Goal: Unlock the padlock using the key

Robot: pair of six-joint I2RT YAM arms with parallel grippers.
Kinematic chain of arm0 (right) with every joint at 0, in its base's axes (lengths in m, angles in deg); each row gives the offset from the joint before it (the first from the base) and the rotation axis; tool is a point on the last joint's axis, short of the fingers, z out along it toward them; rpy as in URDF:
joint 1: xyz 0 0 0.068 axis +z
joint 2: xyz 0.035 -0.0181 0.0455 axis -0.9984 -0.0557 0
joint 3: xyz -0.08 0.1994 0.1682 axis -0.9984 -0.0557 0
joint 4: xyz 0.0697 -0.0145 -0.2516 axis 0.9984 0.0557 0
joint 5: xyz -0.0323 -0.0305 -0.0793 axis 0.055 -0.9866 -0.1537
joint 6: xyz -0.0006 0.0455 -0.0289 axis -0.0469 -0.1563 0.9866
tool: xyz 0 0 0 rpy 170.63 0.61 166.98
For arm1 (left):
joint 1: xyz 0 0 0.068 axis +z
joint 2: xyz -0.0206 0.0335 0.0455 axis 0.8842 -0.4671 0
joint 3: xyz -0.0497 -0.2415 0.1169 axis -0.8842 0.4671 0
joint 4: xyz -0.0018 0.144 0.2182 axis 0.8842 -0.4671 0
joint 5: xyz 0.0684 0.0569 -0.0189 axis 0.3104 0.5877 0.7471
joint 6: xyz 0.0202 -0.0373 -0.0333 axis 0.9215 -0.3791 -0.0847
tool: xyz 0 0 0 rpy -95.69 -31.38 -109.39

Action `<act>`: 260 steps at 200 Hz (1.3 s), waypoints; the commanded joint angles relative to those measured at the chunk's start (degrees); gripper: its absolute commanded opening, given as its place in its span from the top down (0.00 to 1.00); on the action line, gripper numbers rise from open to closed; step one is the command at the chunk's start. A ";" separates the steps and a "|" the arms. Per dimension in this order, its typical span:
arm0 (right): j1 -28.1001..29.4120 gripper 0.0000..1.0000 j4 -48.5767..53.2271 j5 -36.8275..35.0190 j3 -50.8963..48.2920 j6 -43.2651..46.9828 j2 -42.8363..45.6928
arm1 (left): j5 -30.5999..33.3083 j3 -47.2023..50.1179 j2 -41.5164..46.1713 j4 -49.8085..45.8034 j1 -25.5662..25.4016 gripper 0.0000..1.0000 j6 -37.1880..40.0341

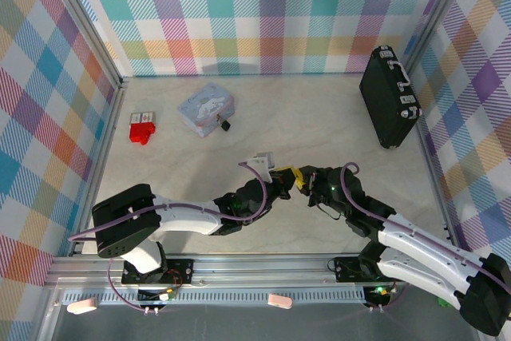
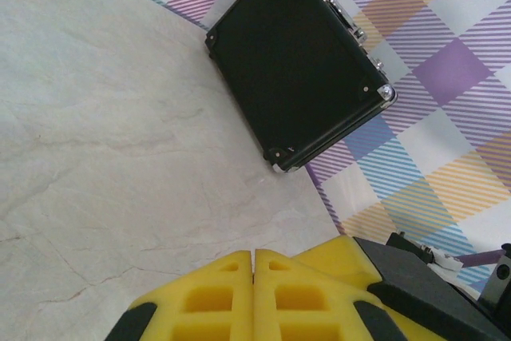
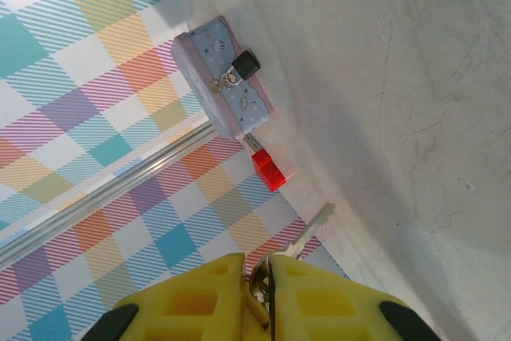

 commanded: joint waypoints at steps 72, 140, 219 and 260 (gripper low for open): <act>1.03 0.74 1.06 1.34 1.37 -0.85 0.74 | -0.20 -1.82 1.17 1.73 -0.87 1.00 -0.86; 1.02 0.71 0.94 -1.86 1.27 -2.00 1.48 | -2.03 -1.01 0.26 5.65 -0.96 1.00 -1.23; 1.03 0.69 3.62 -4.04 1.90 -2.84 3.04 | -2.41 0.21 -1.57 10.85 -1.48 1.00 -2.94; 1.04 0.68 3.79 -4.80 2.19 -3.06 3.84 | -2.40 0.39 -2.59 12.01 -1.70 1.00 -2.98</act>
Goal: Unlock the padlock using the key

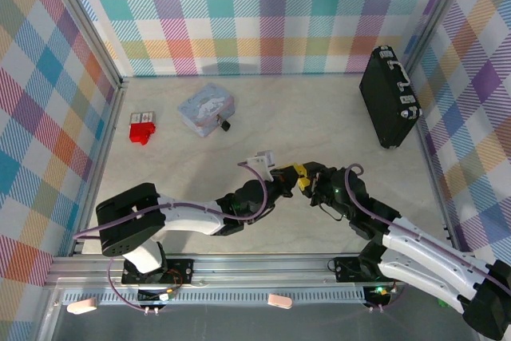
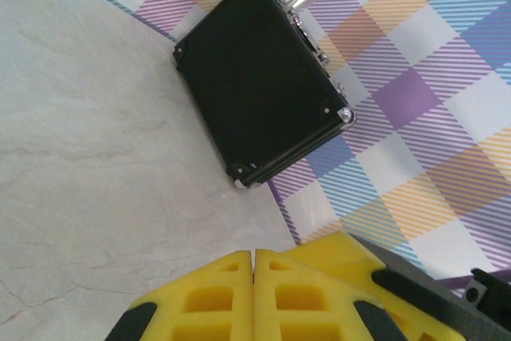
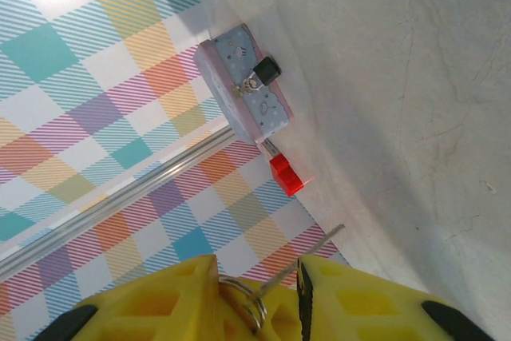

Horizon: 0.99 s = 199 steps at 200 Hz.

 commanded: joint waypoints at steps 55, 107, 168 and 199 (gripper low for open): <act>0.26 0.70 1.06 -1.16 1.31 -3.08 0.31 | -1.11 0.37 -1.18 5.24 -1.98 1.00 0.65; 0.29 0.79 1.24 0.17 1.66 -2.71 0.23 | -0.36 0.55 -1.25 5.39 -2.00 1.00 1.96; 0.30 0.98 2.02 -0.99 1.66 -1.83 1.19 | -0.23 0.83 -1.10 5.24 -2.16 1.00 2.00; 0.30 1.00 3.02 -1.44 2.33 -0.27 1.44 | -0.57 0.55 -0.48 3.63 -2.16 0.93 2.23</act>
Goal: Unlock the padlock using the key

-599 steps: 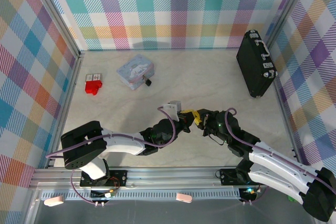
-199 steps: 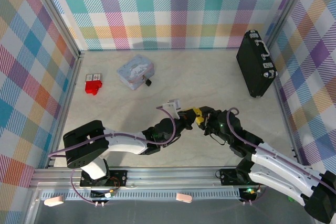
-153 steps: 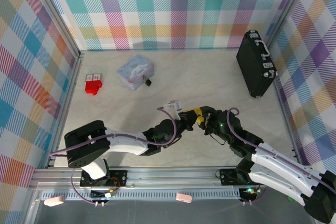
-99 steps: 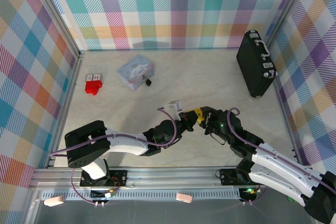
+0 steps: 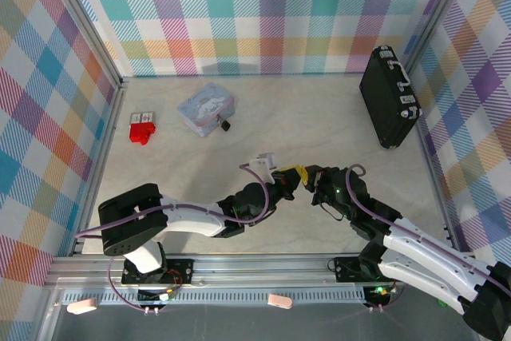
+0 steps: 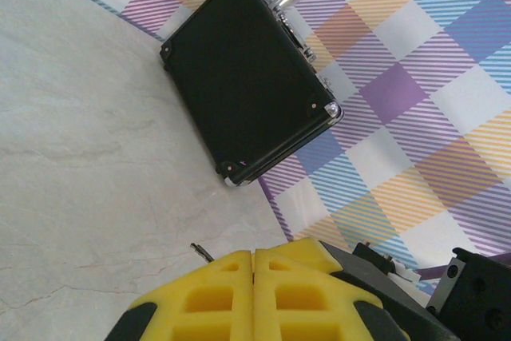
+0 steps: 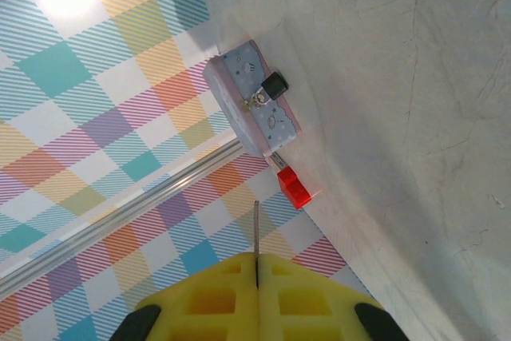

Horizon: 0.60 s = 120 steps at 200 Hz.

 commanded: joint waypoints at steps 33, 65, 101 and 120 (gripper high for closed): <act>-1.15 1.00 4.25 -3.84 3.47 16.29 3.91 | 0.29 -0.27 9.21 -16.66 -0.25 0.51 2.25; -4.60 1.00 -5.91 -3.72 0.97 48.33 6.72 | -8.46 0.64 22.85 -35.55 7.44 0.41 2.37; -4.63 1.00 -29.40 12.12 -4.32 80.63 3.44 | -21.46 -5.55 28.05 -53.54 16.46 0.40 7.64; -4.69 1.00 -34.73 21.64 -4.95 89.21 -0.03 | -24.36 -9.15 28.08 -58.33 17.33 0.40 11.22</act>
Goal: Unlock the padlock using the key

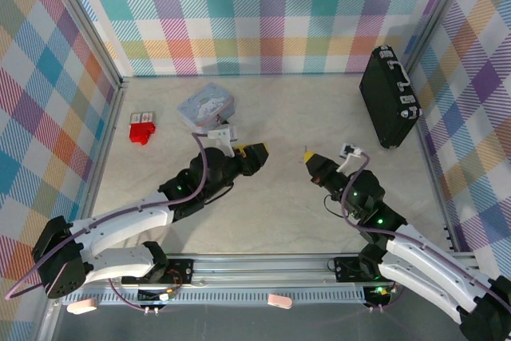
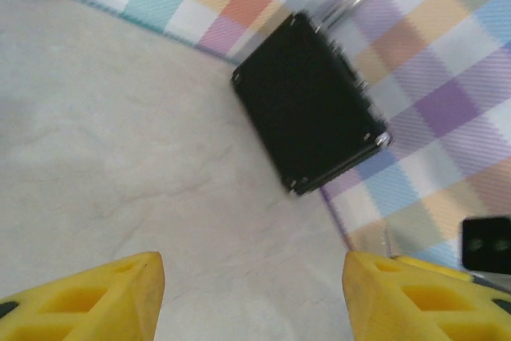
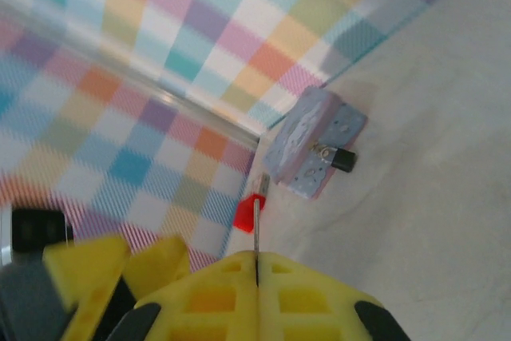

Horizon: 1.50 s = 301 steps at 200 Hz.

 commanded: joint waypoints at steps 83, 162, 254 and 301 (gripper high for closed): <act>0.27 1.00 -16.16 23.00 -1.49 30.48 -5.37 | -21.81 -6.05 -1.56 -11.20 1.79 0.48 8.53; 0.30 1.00 -14.14 26.46 -1.37 29.34 -7.19 | -26.07 -3.93 -0.23 -4.32 2.06 0.56 6.67; 0.27 1.00 -15.30 27.40 -1.66 27.10 -7.89 | -29.00 -4.39 -1.98 -2.57 2.33 0.73 5.98; 0.30 1.00 -17.50 26.71 -1.66 26.15 -8.73 | -29.59 -4.35 -2.40 -2.10 2.34 0.82 5.70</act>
